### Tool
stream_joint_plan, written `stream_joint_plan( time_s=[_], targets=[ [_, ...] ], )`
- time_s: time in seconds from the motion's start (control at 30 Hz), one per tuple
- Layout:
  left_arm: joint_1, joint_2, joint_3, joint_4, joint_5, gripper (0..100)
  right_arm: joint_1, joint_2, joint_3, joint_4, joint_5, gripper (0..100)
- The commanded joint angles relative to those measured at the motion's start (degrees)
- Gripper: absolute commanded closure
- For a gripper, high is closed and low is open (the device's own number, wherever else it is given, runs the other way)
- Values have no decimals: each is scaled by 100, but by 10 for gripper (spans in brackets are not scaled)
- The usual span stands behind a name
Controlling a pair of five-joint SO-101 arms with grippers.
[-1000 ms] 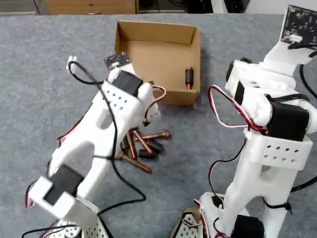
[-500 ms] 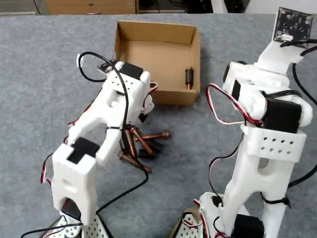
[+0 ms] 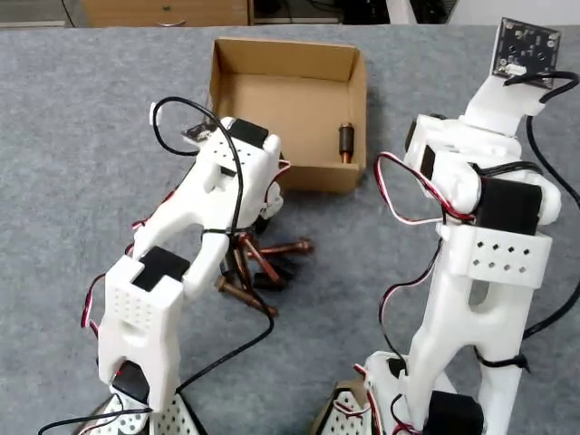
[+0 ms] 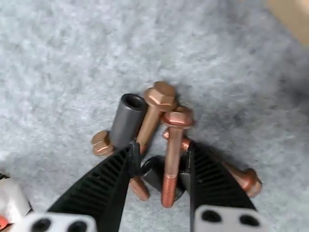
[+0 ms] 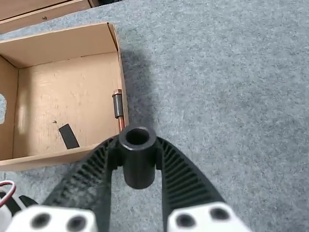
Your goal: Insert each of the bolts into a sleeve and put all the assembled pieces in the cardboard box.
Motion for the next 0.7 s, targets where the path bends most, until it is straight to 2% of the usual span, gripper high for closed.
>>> stream_joint_plan(
  time_s=[0.0, 0.33, 0.67],
  targets=[
    [70, -66, -299, 202, 44, 833, 84, -4, 4, -149, 70, 997],
    [492, -4, -53, -176, 62, 833, 92, -13, 4, -149, 70, 997],
    [378, 4, 70, -404, 167, 833, 57, -4, 13, -158, 70, 997]
  ],
)
